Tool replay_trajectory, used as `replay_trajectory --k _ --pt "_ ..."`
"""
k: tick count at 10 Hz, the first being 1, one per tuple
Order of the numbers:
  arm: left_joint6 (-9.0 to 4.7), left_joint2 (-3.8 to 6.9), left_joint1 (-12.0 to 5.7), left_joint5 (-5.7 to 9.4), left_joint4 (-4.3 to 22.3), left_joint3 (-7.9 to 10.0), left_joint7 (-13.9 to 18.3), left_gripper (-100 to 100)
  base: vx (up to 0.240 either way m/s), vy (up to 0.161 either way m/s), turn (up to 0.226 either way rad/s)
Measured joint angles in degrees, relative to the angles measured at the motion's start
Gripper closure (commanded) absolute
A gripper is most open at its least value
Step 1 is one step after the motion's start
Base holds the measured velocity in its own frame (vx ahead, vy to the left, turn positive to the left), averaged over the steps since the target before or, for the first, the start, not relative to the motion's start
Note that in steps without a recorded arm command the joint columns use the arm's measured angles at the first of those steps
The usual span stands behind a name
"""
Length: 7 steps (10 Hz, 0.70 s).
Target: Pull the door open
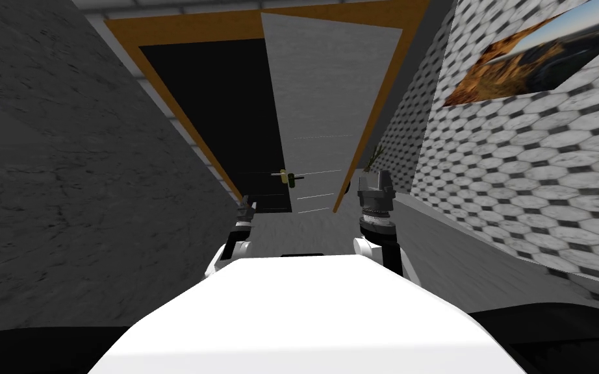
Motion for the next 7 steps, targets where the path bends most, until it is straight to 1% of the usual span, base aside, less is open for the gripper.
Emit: replay_trajectory --k 1,2,4,6,7 --pt "0.23 0.23 -0.45 0.06 1.0 0.13 0.1 -100 0.096 -0.017 -0.058" --pt "0.24 0.64 -1.39 0.19 2.8 0.35 0.2 -100 0.096 -0.004 -0.067" --pt "-0.08 1.73 -1.77 0.55 5.2 0.78 0.8 -100 0.101 0.006 -0.067" --pt "0.23 2.6 -2.98 0.84 7.8 1.23 1.3 -100 0.11 0.0 -0.061" --pt "0.59 3.02 -3.37 0.99 8.6 1.45 1.4 -100 0.1 -0.006 -0.066"
